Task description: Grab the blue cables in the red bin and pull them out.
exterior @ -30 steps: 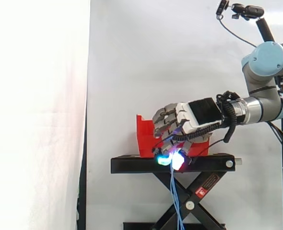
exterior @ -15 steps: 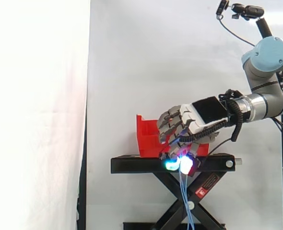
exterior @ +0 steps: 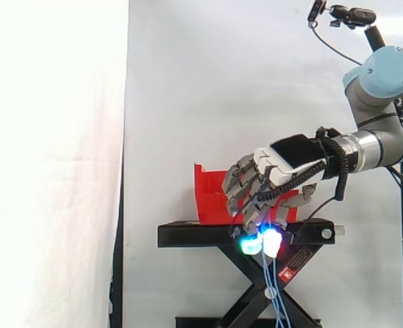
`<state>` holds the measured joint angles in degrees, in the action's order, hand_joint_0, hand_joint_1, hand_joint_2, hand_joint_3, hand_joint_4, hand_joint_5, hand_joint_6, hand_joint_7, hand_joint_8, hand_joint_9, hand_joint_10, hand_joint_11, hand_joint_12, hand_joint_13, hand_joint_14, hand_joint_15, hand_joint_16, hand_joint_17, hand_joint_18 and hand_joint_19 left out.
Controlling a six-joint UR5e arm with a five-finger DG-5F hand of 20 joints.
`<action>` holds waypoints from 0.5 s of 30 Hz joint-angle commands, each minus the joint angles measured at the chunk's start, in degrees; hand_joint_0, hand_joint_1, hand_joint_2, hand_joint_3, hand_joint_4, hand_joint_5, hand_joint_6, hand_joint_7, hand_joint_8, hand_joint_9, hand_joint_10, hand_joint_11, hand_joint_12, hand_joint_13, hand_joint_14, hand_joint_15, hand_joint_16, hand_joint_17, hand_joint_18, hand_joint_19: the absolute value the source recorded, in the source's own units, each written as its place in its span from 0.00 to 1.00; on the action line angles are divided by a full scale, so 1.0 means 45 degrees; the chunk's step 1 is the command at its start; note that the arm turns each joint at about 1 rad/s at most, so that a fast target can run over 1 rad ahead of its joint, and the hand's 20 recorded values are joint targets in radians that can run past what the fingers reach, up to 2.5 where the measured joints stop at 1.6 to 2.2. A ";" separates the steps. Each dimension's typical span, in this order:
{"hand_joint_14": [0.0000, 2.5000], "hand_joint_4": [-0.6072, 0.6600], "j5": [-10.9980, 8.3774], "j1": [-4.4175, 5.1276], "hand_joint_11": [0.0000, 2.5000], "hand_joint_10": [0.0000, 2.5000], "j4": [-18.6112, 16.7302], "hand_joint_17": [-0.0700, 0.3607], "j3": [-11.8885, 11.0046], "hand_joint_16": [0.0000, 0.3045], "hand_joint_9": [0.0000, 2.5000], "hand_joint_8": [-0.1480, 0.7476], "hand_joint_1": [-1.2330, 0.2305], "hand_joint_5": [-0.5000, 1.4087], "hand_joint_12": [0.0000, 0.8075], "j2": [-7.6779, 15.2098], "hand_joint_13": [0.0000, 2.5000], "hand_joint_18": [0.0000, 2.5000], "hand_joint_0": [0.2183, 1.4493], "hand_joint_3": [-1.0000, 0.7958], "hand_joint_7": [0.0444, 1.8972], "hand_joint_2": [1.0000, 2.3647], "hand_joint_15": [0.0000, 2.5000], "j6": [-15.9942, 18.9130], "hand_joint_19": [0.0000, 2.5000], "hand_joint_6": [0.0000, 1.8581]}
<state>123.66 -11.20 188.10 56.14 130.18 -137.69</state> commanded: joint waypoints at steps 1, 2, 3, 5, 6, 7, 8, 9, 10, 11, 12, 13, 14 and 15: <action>0.01 0.51 0.0000 0.0125 0.39 0.01 -0.0004 0.35 0.0005 0.12 0.53 0.40 0.31 0.84 0.37 -0.0102 0.40 0.26 0.57 0.00 0.46 0.00 0.27 0.0549 0.29 0.05; 0.01 0.51 -0.0039 0.0203 0.40 0.01 -0.0043 0.35 0.0005 0.12 0.53 0.39 0.31 0.84 0.37 -0.0141 0.40 0.26 0.57 0.00 0.46 0.00 0.28 0.0861 0.29 0.05; 0.01 0.52 -0.0039 0.0262 0.40 0.01 -0.0043 0.35 0.0005 0.12 0.53 0.39 0.31 0.84 0.37 -0.0258 0.40 0.26 0.57 0.00 0.46 0.00 0.28 0.1096 0.29 0.05; 0.01 0.51 -0.0039 0.0340 0.40 0.01 -0.0043 0.35 -0.0015 0.12 0.53 0.39 0.31 0.84 0.37 -0.0297 0.40 0.26 0.57 0.00 0.46 0.00 0.27 0.1428 0.29 0.05; 0.01 0.52 -0.0039 0.0398 0.39 0.01 -0.0043 0.35 0.0005 0.12 0.53 0.39 0.31 0.84 0.37 -0.0336 0.40 0.26 0.57 0.00 0.46 0.00 0.28 0.1818 0.29 0.05; 0.01 0.51 -0.0058 0.0418 0.39 0.01 -0.0043 0.35 0.0005 0.12 0.53 0.39 0.31 0.84 0.37 -0.0336 0.40 0.26 0.57 0.00 0.46 0.00 0.27 0.1975 0.29 0.05; 0.01 0.51 -0.0058 0.0437 0.40 0.01 -0.0043 0.35 0.0005 0.12 0.53 0.39 0.31 0.84 0.37 -0.0336 0.40 0.26 0.57 0.00 0.46 0.00 0.28 0.2131 0.29 0.04; 0.01 0.51 -0.0039 0.0457 0.39 0.01 -0.0043 0.35 0.0005 0.12 0.53 0.40 0.31 0.84 0.37 -0.0336 0.40 0.26 0.57 0.00 0.46 0.00 0.27 0.2287 0.29 0.04; 0.01 0.51 -0.0039 0.0476 0.39 0.01 -0.0043 0.35 0.0005 0.12 0.53 0.39 0.31 0.84 0.37 -0.0336 0.40 0.26 0.57 0.00 0.46 0.00 0.27 0.2482 0.29 0.04; 0.01 0.51 -0.0039 0.0515 0.40 0.01 -0.0043 0.35 -0.0015 0.12 0.53 0.39 0.31 0.84 0.37 -0.0336 0.40 0.26 0.57 0.00 0.46 0.00 0.28 0.2990 0.29 0.04; 0.01 0.51 -0.0039 0.0574 0.40 0.01 -0.0043 0.35 -0.0015 0.12 0.53 0.40 0.31 0.84 0.37 -0.0336 0.40 0.26 0.57 0.00 0.46 0.00 0.28 0.3381 0.29 0.04; 0.01 0.52 -0.0039 0.0613 0.40 0.01 -0.0063 0.35 0.0005 0.12 0.53 0.39 0.31 0.84 0.37 -0.0336 0.40 0.26 0.57 0.00 0.46 0.00 0.27 0.3576 0.29 0.04; 0.01 0.52 -0.0039 0.0652 0.40 0.01 -0.0102 0.35 -0.0015 0.12 0.53 0.39 0.31 0.84 0.37 -0.0336 0.40 0.26 0.57 0.00 0.46 0.00 0.28 0.3752 0.29 0.04; 0.01 0.51 -0.0039 0.0711 0.39 0.01 -0.0160 0.35 -0.0015 0.12 0.53 0.39 0.31 0.84 0.37 -0.0336 0.40 0.26 0.57 0.00 0.46 0.00 0.28 0.4162 0.29 0.04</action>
<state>123.48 -8.56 187.74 56.12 128.70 -122.96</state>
